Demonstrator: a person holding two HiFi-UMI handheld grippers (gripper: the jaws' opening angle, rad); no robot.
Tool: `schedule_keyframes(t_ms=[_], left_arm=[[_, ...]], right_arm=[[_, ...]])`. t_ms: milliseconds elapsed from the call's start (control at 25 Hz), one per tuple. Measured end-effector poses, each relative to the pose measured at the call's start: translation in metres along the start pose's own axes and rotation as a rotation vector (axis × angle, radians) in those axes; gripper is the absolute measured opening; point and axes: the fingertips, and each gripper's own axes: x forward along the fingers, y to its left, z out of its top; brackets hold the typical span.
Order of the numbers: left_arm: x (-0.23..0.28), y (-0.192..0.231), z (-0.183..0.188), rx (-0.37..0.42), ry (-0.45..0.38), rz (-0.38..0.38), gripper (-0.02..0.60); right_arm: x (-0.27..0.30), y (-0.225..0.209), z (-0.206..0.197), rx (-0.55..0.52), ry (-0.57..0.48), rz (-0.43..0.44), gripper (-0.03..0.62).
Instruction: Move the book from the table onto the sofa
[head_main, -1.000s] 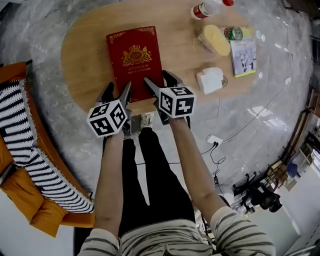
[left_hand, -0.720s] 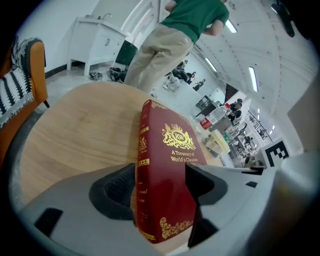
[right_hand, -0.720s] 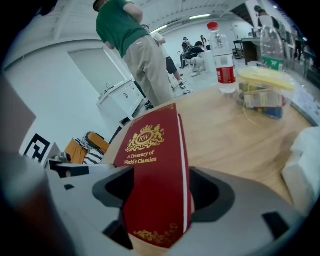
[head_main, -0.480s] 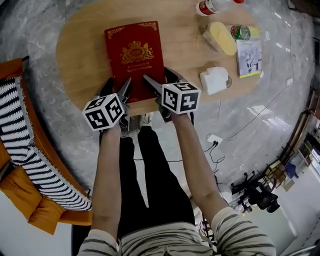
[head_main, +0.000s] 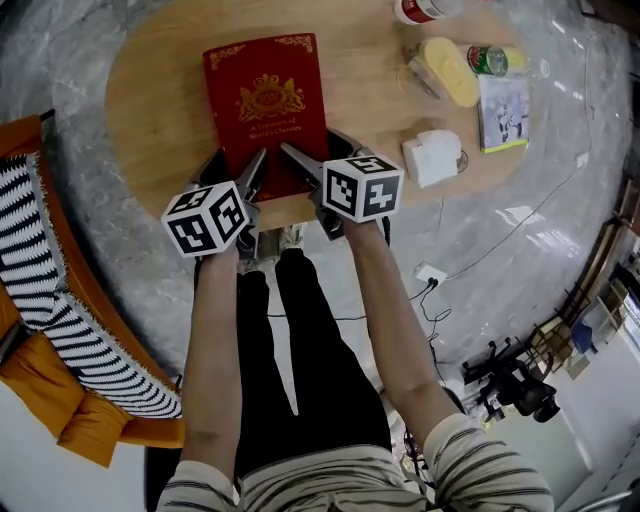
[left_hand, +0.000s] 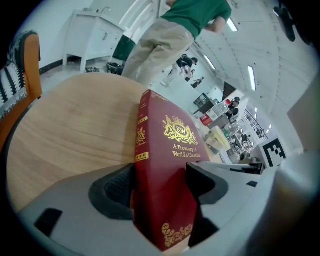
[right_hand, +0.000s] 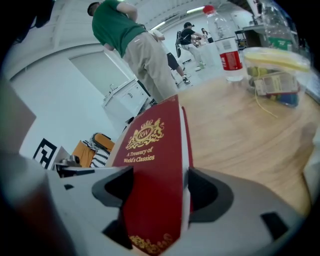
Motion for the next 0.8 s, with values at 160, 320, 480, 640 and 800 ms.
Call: schedule_keyframes(t_ms=[160,320,480,640,800], left_arm=[[-0.001,0.0,0.001,0.004,0.003,0.013,0.314],[-0.006,0.0,0.001,-0.002,0.009,0.012,0.314],[-0.021,-0.004,0.002,-0.007,-0.003,0.015,0.314],[-0.044,-0.013,0.01,0.016,-0.016,0.018,0.314],[-0.073,-0.026,0.017,0.03,-0.038,0.015,0.314]], right_arm=[[-0.001,0.0,0.001,-0.007,-0.011,-0.021,0.347],[-0.003,0.006,0.002,-0.019,-0.012,-0.022,0.347],[-0.013,0.018,0.003,-0.039,-0.02,-0.017,0.347],[-0.028,0.036,0.008,-0.035,-0.031,-0.003,0.347],[-0.05,0.059,0.015,-0.043,-0.042,0.0,0.347]])
